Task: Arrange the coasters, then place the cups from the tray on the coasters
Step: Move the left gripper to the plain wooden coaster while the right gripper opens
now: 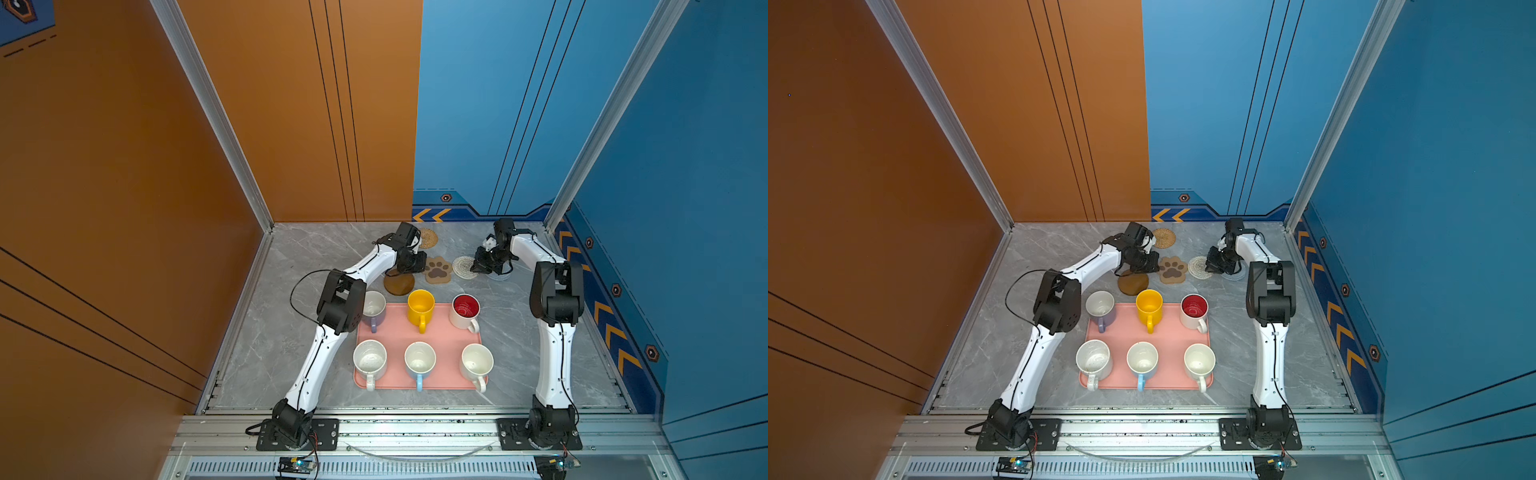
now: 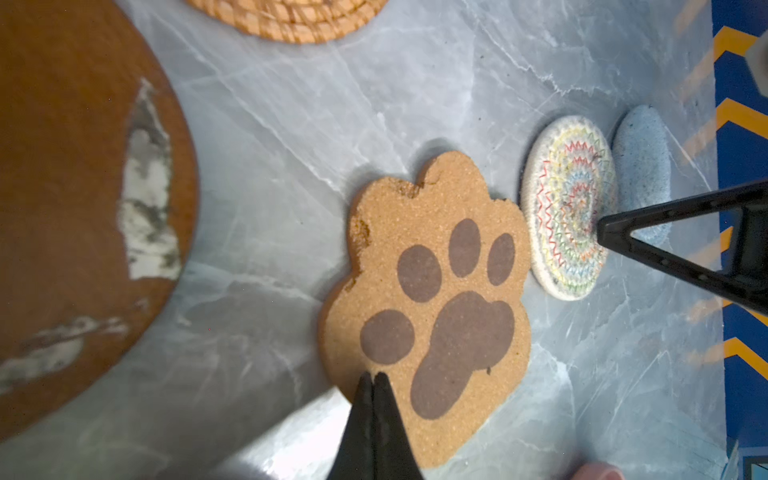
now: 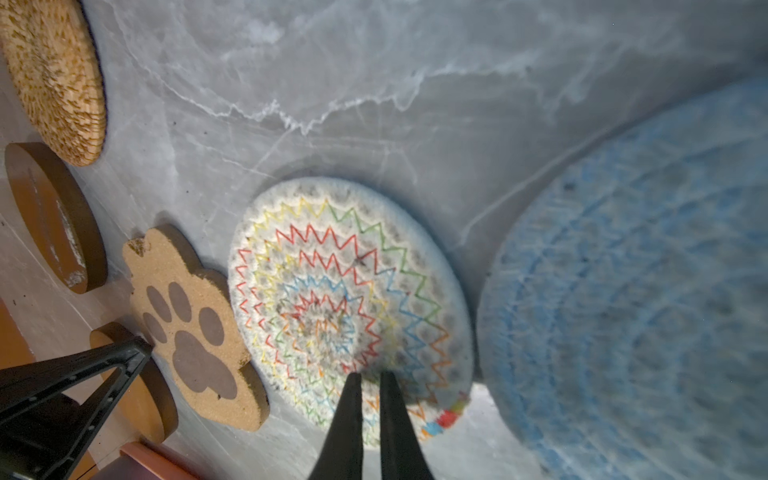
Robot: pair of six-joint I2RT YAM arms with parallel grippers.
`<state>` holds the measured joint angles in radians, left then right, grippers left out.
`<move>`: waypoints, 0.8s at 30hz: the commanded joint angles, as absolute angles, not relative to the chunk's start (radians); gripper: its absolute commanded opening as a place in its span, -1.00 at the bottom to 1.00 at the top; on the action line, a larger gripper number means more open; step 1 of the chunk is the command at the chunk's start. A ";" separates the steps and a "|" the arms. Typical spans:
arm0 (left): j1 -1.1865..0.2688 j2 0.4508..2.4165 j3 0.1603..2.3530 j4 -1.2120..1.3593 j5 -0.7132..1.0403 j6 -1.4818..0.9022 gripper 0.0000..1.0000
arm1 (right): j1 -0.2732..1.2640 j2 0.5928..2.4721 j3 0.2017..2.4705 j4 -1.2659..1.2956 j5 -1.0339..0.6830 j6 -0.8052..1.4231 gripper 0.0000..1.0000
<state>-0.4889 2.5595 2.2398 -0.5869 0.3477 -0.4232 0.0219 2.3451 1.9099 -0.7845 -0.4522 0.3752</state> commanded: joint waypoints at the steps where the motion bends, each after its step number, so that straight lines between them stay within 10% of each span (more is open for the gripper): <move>1: -0.481 2.485 2.275 -0.632 0.334 -0.392 -1.00 | 0.040 2.273 1.927 -0.797 -0.482 0.387 -0.74; 9: -0.452 2.331 2.195 -0.673 0.300 -0.308 -0.89 | 0.067 2.175 1.904 -0.796 -0.478 0.382 -0.59; 24: -0.525 2.246 2.091 -0.984 -0.076 -0.034 0.12 | 0.149 2.016 1.674 -0.726 -0.395 0.375 -0.29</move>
<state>-0.5076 2.2574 2.1143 -0.9127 -0.0120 -0.0814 0.1383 2.0655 1.7130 -0.7559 -0.4225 0.3817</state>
